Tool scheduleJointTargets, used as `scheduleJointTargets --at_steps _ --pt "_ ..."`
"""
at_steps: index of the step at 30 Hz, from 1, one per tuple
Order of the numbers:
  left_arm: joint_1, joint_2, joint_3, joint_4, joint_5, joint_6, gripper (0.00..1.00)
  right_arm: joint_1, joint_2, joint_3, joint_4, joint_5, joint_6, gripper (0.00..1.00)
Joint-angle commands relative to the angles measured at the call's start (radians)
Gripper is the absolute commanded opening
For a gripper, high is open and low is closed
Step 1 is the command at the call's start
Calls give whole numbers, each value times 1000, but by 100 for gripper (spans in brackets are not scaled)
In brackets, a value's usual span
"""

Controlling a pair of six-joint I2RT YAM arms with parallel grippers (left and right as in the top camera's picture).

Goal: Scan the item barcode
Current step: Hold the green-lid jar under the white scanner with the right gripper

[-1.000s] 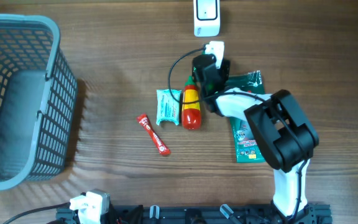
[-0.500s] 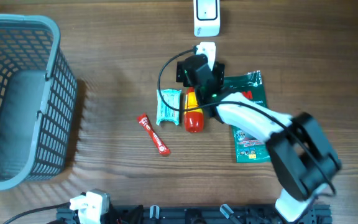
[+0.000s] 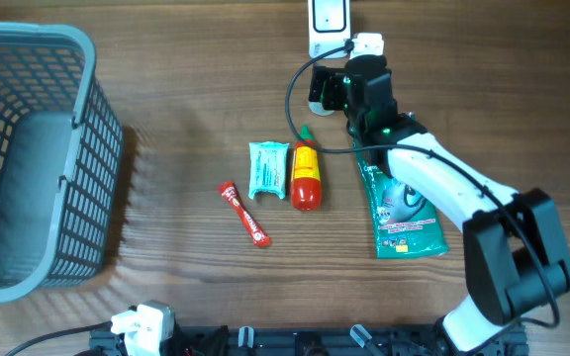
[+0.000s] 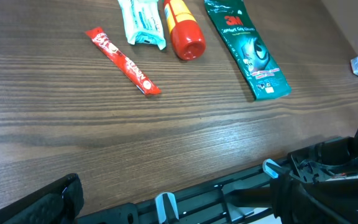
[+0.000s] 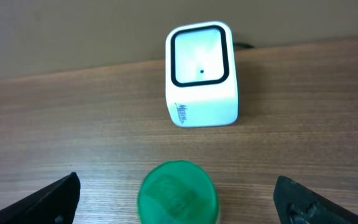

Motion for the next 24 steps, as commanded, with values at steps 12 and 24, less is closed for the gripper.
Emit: scheduleJointTargets --at_steps 12,24 --pt "-1 -2 0 2 1 -3 100 4 210 60 80 -84 -93 85" --pt "-1 -2 0 2 2 -3 100 6 162 60 -99 118 61 54"
